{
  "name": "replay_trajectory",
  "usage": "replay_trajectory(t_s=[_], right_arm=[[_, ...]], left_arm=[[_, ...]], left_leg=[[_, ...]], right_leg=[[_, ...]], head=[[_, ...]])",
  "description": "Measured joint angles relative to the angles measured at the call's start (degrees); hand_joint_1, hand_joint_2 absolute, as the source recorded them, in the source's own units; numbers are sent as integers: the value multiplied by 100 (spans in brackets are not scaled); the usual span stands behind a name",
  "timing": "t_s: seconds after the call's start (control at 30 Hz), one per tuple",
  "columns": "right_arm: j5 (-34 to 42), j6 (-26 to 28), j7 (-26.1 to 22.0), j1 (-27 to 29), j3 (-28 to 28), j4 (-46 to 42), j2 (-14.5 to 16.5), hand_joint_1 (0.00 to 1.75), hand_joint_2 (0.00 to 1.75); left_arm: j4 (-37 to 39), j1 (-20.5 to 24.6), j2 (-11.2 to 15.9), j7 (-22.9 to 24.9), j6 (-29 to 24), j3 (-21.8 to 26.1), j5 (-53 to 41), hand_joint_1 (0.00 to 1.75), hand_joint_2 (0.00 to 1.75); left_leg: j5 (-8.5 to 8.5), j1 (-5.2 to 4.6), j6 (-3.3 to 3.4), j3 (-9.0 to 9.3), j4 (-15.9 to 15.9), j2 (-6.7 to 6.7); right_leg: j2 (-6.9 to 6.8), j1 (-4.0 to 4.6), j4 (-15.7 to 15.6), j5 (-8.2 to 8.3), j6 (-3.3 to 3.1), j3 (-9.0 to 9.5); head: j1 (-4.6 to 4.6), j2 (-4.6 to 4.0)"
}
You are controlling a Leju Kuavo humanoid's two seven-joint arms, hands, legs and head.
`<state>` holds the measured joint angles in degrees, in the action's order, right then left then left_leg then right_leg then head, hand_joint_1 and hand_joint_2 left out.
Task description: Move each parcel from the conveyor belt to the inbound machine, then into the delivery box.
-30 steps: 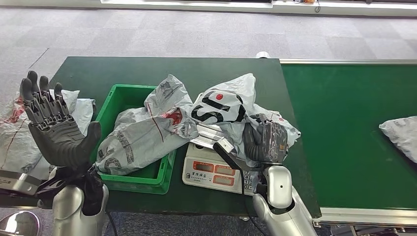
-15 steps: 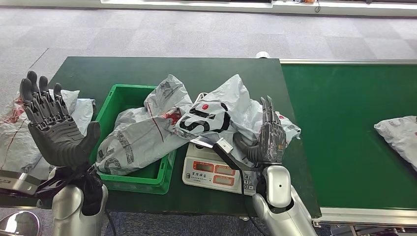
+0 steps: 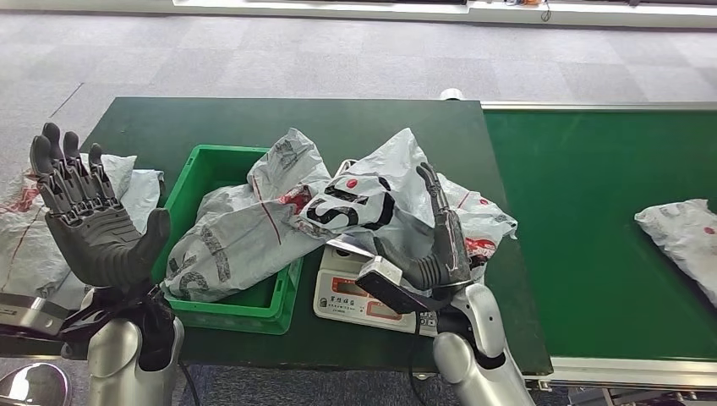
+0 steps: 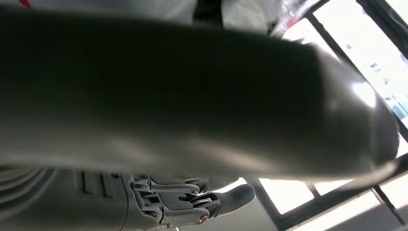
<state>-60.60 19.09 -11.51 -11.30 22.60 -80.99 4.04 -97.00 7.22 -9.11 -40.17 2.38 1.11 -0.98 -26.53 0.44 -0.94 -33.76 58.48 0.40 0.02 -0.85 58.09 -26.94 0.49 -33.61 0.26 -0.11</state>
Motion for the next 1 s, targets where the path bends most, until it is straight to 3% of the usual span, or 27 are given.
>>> replay_trajectory(t_s=[0.23,0.37,0.5,0.8,1.0], right_arm=[[1727,1143,-1491,266,-340,-1002,89,0,0],[1425,1889,-1894,457,-535,-1440,174,0,0],[825,2069,-2219,615,-814,-1772,424,0,0],[639,2091,-2240,731,-1050,-2184,703,0,0],[729,2089,-2229,725,-1053,-2208,707,0,0]], left_arm=[[74,124,-15,1,-38,-18,-93,0,175],[181,226,-25,2,-137,-105,-169,0,175],[369,322,-19,1,-296,-235,-628,0,175],[1236,559,88,124,-385,-774,-2341,0,175],[2293,990,150,473,-506,-1588,-4130,0,175]], left_leg=[[0,-2,0,1,1,0],[-1,-3,0,3,1,5],[0,-2,0,4,1,4],[0,-4,0,6,1,13],[1,-6,0,5,1,8]], right_leg=[[0,-1,0,0,0,0],[4,-1,0,0,0,-1],[5,-1,0,0,0,-2],[11,-3,0,3,2,-2],[9,-7,0,5,4,0]], head=[[0,0],[0,0],[0,0],[0,0],[0,0]])
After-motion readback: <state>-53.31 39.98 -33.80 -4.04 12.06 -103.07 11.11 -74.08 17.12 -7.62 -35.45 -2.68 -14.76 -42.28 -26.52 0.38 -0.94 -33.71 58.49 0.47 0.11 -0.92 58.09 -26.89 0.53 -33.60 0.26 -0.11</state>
